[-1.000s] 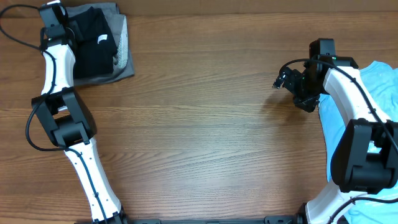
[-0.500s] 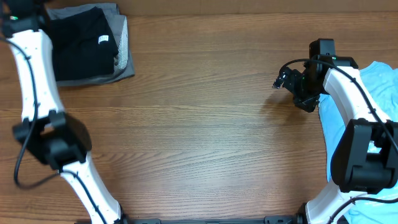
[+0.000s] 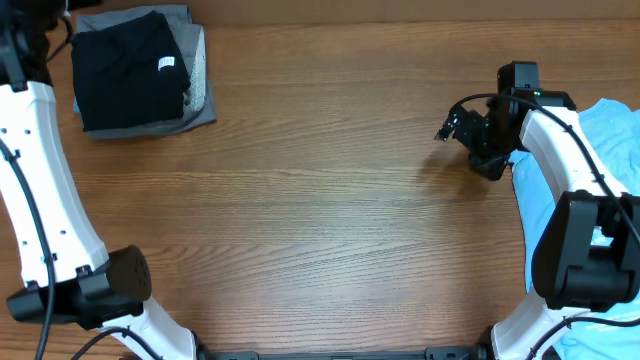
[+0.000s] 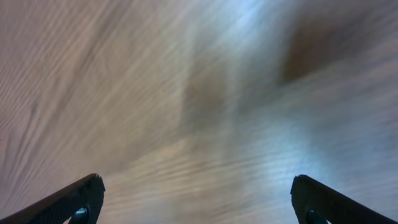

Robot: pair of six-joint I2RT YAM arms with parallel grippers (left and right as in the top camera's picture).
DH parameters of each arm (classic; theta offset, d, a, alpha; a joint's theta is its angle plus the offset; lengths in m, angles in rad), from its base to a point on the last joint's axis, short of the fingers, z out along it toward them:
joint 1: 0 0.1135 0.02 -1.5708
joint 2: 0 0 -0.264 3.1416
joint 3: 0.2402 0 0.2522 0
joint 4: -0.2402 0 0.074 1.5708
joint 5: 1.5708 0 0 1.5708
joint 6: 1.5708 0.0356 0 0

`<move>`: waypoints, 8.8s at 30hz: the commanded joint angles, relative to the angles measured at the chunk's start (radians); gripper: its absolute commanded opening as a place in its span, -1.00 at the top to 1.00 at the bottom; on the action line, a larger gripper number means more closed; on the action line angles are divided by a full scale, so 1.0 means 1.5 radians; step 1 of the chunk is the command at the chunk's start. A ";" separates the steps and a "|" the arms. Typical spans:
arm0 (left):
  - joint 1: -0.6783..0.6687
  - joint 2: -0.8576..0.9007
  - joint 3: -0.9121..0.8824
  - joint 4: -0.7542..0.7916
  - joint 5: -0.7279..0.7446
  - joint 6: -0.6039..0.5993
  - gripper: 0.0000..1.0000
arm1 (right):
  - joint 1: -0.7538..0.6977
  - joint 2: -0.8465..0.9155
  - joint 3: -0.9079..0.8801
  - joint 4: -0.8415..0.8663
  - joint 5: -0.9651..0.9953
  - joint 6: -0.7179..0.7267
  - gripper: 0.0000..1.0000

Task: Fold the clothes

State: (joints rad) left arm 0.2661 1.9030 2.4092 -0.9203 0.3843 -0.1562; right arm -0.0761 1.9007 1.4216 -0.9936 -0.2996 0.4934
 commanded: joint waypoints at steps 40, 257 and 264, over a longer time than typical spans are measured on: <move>0.001 -0.011 0.000 -0.125 0.036 -0.006 -1.00 | -0.001 -0.660 0.046 -0.243 0.095 -0.032 -1.00; -0.160 -1.266 -1.603 0.562 -0.261 0.019 -1.00 | 0.087 -1.265 -0.942 0.611 0.139 -0.195 -1.00; -0.160 -1.266 -1.603 0.562 -0.261 0.019 -1.00 | 0.087 -1.265 -0.942 0.611 0.139 -0.195 -1.00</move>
State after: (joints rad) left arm 0.0257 0.0132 0.0082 -0.0761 0.0097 -0.1471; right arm 0.0586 0.0128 0.0185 -0.0814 -0.0990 0.2085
